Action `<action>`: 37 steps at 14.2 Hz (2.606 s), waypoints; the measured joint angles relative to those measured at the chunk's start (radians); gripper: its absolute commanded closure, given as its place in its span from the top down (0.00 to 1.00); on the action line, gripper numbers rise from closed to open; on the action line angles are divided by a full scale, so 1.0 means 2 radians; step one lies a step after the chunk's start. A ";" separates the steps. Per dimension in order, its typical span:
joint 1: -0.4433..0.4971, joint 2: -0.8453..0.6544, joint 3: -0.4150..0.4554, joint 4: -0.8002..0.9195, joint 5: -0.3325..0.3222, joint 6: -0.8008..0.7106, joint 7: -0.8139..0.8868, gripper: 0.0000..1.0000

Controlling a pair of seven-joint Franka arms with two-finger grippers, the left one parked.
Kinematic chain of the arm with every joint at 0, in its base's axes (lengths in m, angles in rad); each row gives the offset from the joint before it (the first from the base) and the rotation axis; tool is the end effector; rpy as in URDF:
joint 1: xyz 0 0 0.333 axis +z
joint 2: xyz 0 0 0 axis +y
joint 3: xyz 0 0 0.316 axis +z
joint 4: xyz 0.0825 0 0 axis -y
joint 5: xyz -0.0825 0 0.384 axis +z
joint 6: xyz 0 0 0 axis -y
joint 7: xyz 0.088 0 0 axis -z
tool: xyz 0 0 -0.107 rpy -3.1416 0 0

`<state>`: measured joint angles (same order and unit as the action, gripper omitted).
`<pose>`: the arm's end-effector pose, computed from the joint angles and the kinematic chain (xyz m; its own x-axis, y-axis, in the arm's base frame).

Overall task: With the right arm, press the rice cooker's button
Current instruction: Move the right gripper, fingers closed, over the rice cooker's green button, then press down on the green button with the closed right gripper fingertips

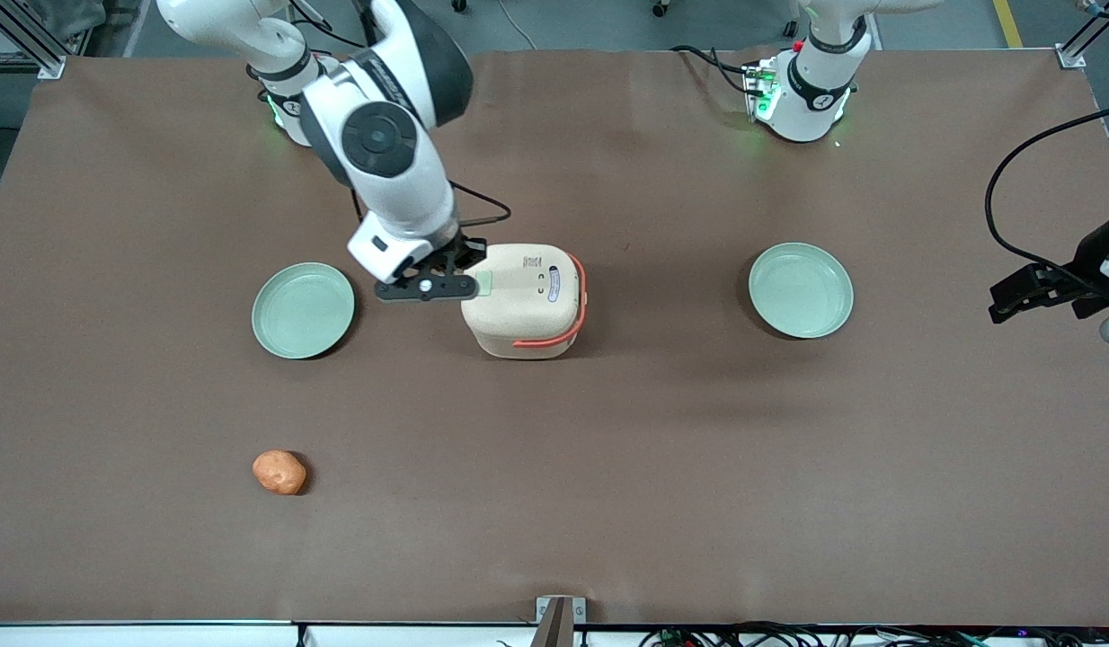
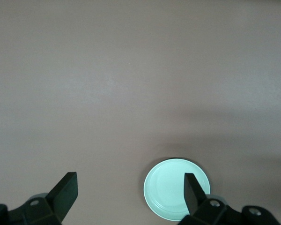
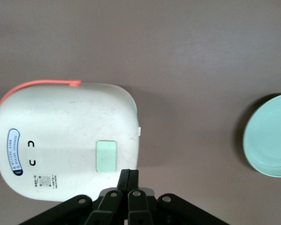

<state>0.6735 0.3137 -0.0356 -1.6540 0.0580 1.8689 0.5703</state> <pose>0.5095 0.3858 0.4208 0.9932 0.0478 -0.1060 0.0499 -0.9986 0.0175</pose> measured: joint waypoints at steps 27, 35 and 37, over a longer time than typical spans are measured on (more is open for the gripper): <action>0.032 0.046 -0.009 0.002 -0.001 0.017 0.023 0.00; 0.032 0.044 -0.011 0.002 -0.001 0.002 0.023 0.00; 0.032 0.042 -0.012 0.002 -0.001 -0.007 0.023 0.00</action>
<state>0.7365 0.3970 -0.0588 -1.6495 0.0561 1.8554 0.6170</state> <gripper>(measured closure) 0.987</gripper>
